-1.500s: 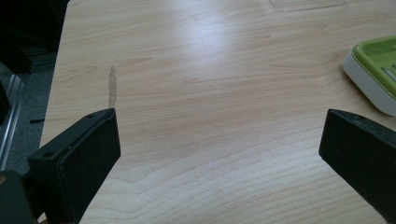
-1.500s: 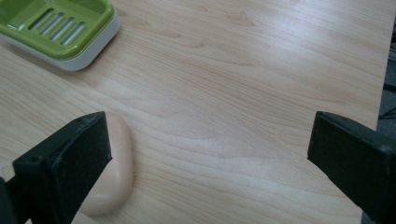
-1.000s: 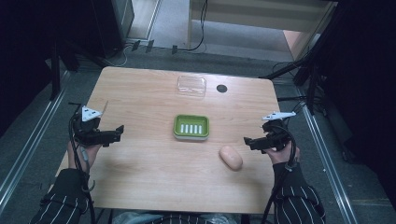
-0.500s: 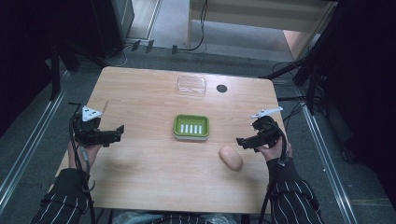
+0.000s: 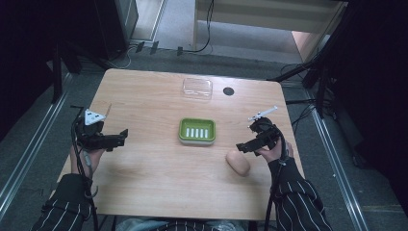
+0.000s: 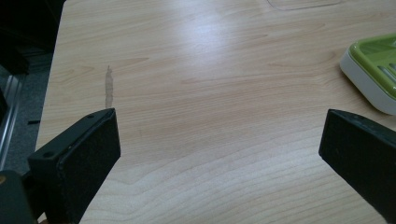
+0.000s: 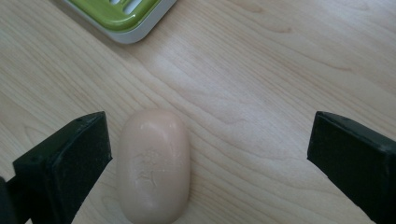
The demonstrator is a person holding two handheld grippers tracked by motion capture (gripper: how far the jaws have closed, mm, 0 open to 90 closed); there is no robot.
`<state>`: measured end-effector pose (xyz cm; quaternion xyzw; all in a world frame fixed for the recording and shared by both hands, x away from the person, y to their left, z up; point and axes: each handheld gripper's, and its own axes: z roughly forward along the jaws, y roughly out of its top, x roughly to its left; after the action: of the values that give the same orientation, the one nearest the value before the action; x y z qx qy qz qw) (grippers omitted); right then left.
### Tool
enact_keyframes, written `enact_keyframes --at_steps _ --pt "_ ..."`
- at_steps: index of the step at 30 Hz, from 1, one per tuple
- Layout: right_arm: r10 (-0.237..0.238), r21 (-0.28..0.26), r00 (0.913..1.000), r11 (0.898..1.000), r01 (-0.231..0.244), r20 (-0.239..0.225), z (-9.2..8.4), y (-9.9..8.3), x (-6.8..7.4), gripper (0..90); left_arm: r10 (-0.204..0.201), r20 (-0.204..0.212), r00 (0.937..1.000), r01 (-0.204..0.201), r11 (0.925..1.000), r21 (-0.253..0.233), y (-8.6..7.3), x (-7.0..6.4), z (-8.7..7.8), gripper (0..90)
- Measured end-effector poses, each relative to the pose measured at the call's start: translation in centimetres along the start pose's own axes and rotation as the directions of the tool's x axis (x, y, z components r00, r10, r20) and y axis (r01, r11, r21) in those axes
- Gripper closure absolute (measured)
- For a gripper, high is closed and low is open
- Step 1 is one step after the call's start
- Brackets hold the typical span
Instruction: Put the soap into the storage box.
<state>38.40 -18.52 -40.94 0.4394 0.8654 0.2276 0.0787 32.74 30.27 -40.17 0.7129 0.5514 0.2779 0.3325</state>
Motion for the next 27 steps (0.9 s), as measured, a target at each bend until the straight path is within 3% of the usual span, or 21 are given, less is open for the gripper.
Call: enact_keyframes --at_steps 8,16,27 --pt "-0.001 0.084 0.9991 0.996 0.004 -0.043 1.2 0.1 0.4 0.0 -0.001 0.0 1.0 0.001 1.0 0.0 0.0 0.0 0.0 0.0" --pt "-0.032 0.15 0.9976 0.988 0.041 -0.061 2.3 0.6 1.5 0.0 -0.001 -0.001 1.0 0.001 1.0 0.002 0.0 0.0 0.0 0.0" --pt "-0.062 0.2 0.9968 0.977 0.071 -0.05 3.2 0.4 2.5 0.6 -0.001 0.002 1.0 0.001 1.0 -0.001 0.0 0.1 0.0 0.0"
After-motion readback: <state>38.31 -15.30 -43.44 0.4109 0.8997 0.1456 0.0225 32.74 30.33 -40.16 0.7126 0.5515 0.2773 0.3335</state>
